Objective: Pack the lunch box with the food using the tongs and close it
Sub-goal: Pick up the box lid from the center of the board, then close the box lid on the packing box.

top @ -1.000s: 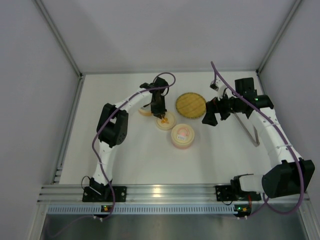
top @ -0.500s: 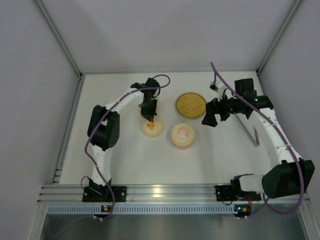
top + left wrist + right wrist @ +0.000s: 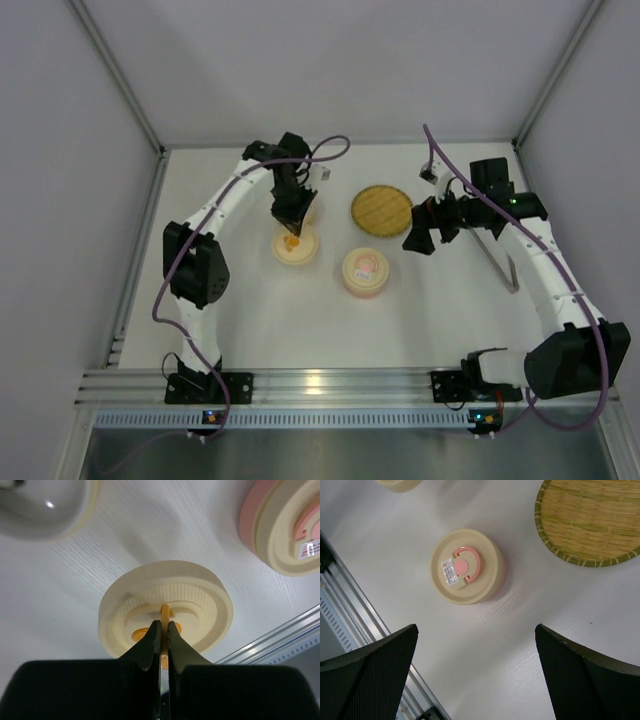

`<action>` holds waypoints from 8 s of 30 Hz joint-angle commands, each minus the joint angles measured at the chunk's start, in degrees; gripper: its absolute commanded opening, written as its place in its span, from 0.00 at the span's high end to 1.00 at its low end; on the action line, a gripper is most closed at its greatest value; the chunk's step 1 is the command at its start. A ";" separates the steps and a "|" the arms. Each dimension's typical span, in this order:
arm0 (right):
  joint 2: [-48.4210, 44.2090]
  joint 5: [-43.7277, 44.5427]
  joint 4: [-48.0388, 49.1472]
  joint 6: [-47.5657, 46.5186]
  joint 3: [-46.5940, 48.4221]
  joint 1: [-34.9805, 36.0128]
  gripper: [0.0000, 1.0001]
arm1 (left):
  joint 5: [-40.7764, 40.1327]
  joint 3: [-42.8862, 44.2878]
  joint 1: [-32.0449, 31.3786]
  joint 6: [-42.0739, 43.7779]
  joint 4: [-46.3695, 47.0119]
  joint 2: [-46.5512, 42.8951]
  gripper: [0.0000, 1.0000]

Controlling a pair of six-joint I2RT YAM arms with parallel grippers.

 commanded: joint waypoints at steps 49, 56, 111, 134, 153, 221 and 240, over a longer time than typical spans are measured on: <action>-1.38 -2.50 6.06 3.20 -6.99 -1.04 0.01 | 1.74 30.25 9.98 3.12 12.79 22.08 0.97; -1.38 -2.68 6.24 3.46 -7.61 -1.13 0.01 | 1.75 31.21 9.98 2.41 13.23 22.96 0.82; -4.54 -4.26 6.33 4.87 -7.08 -1.04 0.01 | -2.56 -26.80 2.24 11.12 13.58 -15.70 0.99; -5.33 -4.08 6.24 4.34 -7.78 -1.04 0.01 | -6.08 -27.14 -0.48 7.60 15.60 -18.26 1.00; -5.25 -3.91 6.33 4.25 -8.05 -1.04 0.01 | -17.49 -37.86 -6.90 4.08 24.65 -19.84 1.00; -5.86 -4.79 6.42 3.46 -10.16 -1.04 0.01 | -10.82 -36.37 -10.24 3.55 24.65 -19.49 0.39; -4.54 -4.79 6.68 2.85 -10.16 -1.13 0.01 | -15.04 -40.77 -10.94 2.59 27.91 -15.62 0.40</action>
